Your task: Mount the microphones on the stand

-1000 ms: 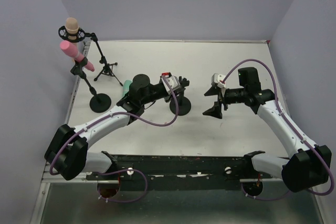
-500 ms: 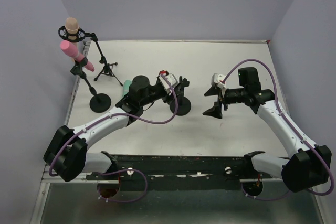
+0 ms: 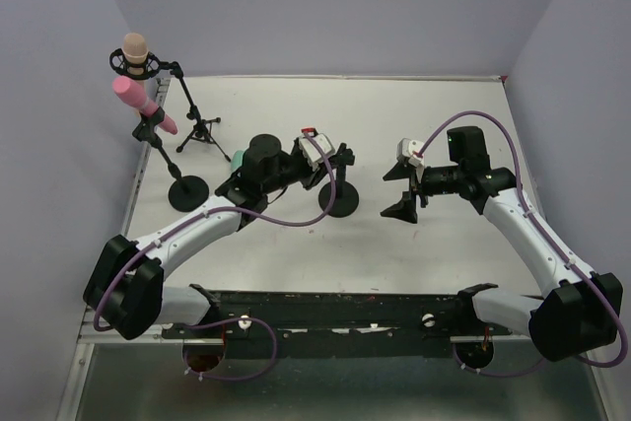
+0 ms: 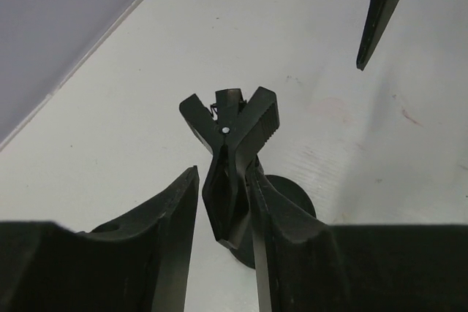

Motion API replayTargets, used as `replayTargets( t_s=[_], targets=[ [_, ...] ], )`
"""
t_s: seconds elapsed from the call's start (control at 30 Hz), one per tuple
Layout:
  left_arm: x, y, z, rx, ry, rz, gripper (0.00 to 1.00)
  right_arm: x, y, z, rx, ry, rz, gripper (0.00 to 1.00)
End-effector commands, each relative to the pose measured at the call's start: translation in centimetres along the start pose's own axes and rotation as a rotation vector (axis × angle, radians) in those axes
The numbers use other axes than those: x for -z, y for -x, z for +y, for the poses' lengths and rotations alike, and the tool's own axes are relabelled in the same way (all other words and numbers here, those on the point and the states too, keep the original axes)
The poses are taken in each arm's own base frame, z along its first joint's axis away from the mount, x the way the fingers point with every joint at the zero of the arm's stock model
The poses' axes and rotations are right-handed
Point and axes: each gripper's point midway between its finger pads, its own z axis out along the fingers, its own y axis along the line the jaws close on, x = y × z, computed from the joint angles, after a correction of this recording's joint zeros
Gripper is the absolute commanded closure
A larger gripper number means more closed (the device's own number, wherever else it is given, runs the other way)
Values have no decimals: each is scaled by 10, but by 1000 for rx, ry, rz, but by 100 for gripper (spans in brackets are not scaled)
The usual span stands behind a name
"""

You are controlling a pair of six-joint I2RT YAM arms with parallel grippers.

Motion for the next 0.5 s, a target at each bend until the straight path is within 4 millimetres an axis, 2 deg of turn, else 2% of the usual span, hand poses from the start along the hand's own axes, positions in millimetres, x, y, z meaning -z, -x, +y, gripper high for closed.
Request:
replayTargets(
  t_s=[0.0,0.17,0.4,0.47],
  targets=[
    [0,9,10,-7,-1,3,55,1,9,3,35,15,-30,0],
    [3,8,21,15,54,11,49,1,8,4,34,20,-30,0],
    [8,6,28,41,103,9,48,0,6,3,30,21,-27,0],
    [13,8,31,51,131,-3,40,0,5,3,28,21,-26,0]
  ],
)
